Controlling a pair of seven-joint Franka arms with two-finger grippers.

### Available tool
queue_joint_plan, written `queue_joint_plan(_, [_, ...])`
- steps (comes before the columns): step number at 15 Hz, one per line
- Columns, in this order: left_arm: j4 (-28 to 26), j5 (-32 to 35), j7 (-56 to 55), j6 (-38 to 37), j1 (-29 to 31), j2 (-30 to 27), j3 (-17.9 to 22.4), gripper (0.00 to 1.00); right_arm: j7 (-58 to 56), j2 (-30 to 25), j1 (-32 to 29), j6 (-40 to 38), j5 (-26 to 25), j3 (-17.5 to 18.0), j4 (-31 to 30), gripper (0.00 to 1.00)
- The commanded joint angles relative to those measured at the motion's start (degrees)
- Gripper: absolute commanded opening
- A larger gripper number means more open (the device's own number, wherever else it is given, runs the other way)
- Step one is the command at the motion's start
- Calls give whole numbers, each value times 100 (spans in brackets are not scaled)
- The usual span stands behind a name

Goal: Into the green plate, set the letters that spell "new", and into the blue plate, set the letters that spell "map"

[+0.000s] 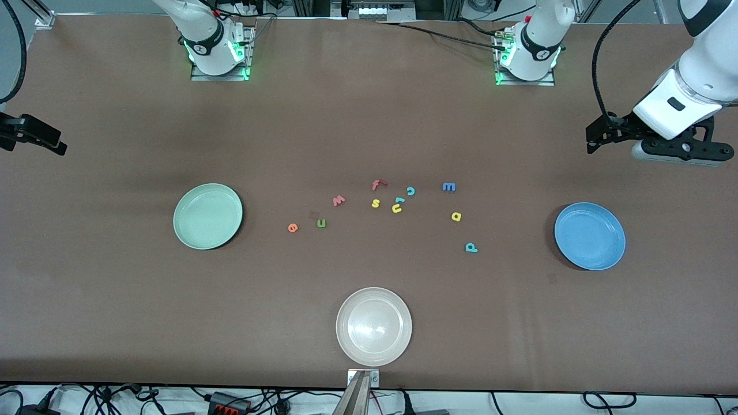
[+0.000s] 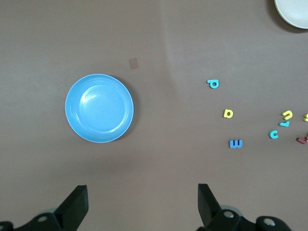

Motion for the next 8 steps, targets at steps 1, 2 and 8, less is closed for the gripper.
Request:
queue_joint_plan(1, [53, 158, -72, -113, -3, -45, -42, 100, -97, -70, -57, -95, -46, 35, 16, 100])
queue_joint_plan(2, [53, 158, -72, -113, -3, -45, -42, 100, -97, -70, -57, -95, -46, 35, 16, 100])
queue_joint_plan(8, [53, 158, -90, -139, -3, -45, -50, 100, -88, -18, -48, -104, -46, 44, -2, 100])
